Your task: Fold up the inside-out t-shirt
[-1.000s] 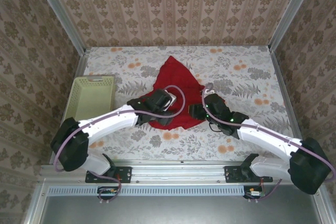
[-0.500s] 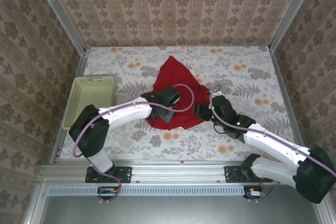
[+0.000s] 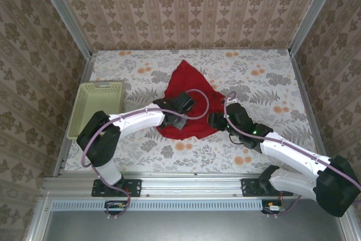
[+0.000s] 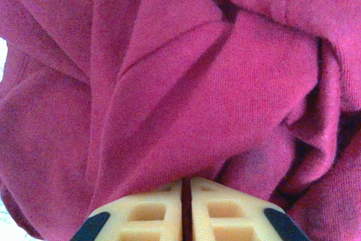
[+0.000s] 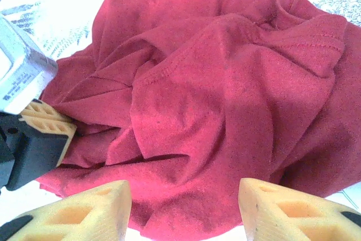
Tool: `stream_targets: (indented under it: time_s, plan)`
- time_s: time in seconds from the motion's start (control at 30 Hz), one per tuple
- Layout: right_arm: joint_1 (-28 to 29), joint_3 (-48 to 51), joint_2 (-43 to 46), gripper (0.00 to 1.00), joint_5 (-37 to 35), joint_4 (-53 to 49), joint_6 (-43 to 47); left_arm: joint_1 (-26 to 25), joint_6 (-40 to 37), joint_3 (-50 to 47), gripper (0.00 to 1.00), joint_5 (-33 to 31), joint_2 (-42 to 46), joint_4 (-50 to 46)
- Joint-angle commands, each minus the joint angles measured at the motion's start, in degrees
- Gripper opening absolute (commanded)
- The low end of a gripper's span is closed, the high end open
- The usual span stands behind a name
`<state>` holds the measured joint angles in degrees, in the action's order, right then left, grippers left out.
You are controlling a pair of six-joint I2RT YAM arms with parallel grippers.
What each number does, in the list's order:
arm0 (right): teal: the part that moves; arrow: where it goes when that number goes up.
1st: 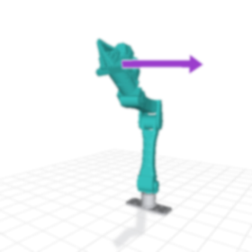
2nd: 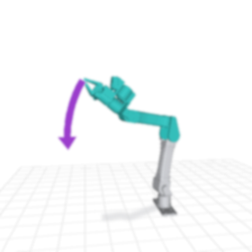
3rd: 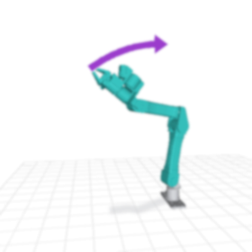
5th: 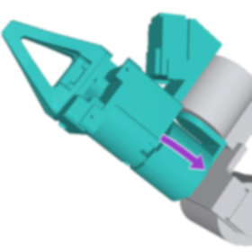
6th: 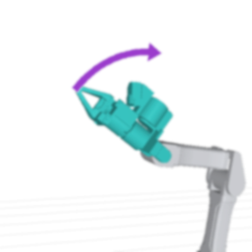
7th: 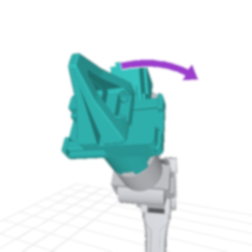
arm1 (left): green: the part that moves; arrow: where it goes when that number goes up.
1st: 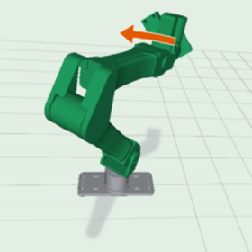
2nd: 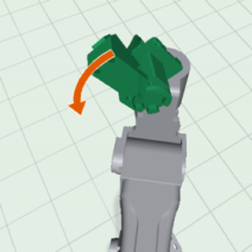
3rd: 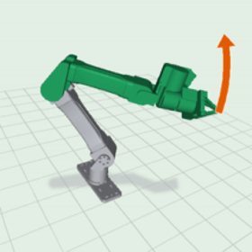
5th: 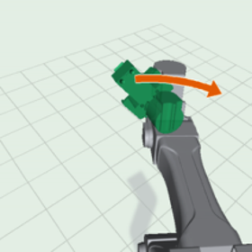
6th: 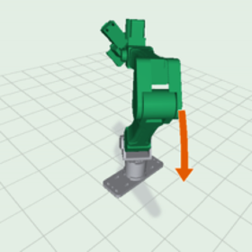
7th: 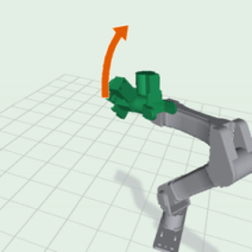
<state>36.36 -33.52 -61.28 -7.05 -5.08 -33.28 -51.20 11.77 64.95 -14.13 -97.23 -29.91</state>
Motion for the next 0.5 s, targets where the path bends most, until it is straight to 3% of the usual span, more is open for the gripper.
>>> stream_targets:
  time_s: [0.0, 0.47]
  plan:
    - [-0.32, 0.46, -0.77, 0.55, 0.90, -0.12, -0.65, 1.03, 1.04, 0.19, 0.09, 1.01, 2.07, 1.58]
    - [-0.32, -2.22, -4.89, 0.55, 1.16, -1.89, -0.25, 3.27, 2.77, -4.81, 0.00, 6.92, 8.77, 6.48]
